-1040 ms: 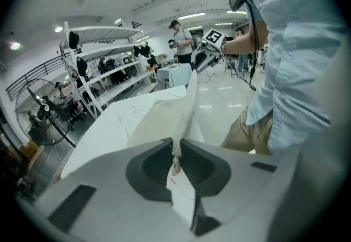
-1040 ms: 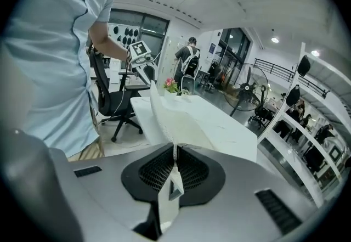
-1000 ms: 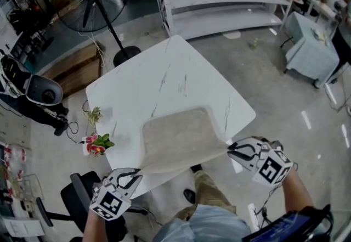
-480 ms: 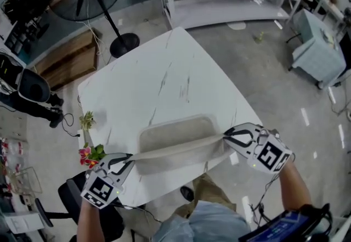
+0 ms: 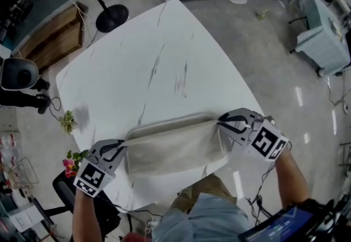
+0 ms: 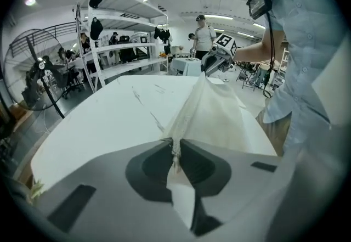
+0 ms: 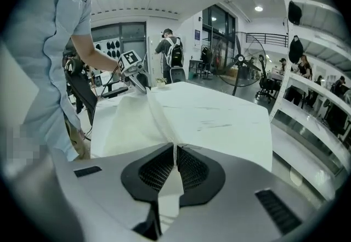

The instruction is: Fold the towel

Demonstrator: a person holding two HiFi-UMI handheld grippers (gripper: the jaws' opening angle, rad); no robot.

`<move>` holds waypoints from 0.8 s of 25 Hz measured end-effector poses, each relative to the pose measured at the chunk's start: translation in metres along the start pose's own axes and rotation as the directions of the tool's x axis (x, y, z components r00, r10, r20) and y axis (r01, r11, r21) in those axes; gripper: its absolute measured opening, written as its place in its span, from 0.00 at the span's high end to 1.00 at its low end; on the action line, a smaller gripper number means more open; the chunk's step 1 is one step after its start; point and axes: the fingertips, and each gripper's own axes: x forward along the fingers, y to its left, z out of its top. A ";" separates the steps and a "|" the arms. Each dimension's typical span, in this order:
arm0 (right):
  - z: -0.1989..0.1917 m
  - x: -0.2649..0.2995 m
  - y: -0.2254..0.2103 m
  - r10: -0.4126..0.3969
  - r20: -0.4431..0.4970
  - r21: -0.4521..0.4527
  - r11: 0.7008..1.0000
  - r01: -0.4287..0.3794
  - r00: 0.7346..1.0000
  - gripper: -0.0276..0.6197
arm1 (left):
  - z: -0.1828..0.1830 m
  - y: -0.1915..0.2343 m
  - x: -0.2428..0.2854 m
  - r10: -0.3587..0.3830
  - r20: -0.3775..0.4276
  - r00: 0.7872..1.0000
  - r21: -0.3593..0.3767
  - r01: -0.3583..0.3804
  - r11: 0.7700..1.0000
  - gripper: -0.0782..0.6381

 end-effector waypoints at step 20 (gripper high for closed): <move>-0.029 0.056 -0.034 0.048 -0.097 0.132 0.991 -0.035 0.994 0.84 | -0.020 0.045 0.030 -0.096 -0.028 0.995 -0.321 0.082 0.944 0.70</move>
